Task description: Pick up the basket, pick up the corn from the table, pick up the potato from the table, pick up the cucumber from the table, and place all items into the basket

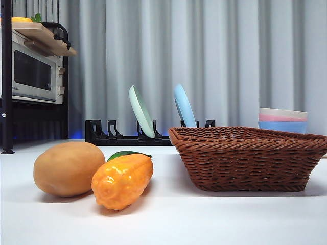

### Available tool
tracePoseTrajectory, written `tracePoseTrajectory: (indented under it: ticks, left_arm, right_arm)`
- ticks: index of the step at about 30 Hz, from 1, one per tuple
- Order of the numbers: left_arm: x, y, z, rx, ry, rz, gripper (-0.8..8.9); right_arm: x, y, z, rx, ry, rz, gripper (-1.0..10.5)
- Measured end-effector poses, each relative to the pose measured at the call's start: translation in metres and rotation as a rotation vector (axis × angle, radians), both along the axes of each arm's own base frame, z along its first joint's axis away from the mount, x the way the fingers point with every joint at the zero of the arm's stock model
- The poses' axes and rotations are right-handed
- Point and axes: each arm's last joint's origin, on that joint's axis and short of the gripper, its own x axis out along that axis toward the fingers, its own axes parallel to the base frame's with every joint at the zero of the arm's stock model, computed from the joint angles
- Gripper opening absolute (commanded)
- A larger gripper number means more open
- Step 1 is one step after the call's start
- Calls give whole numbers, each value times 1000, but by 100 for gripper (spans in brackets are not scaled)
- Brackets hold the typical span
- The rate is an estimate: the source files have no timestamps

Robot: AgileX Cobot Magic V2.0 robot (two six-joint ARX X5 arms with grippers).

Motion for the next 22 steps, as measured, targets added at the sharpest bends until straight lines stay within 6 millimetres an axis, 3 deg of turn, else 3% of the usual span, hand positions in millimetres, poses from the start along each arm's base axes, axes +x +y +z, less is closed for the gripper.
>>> tracePoseTrajectory:
  ticks: [6,9,15,22]
  left_arm:
    - [-1,-5,7,-178,-14,-144,-5]
    - [-5,-5,25,-203,-29,-150,-6]
    - [-17,-4,83,-211,-94,-155,-6]
    - [-9,-5,134,-188,-38,-177,-6]
  right_arm:
    - [-1,3,2,49,8,83,-3]
    - [-2,3,10,55,-7,96,-4]
    - [-5,3,51,49,-73,99,-4]
    - [4,3,108,-33,-76,114,-3]
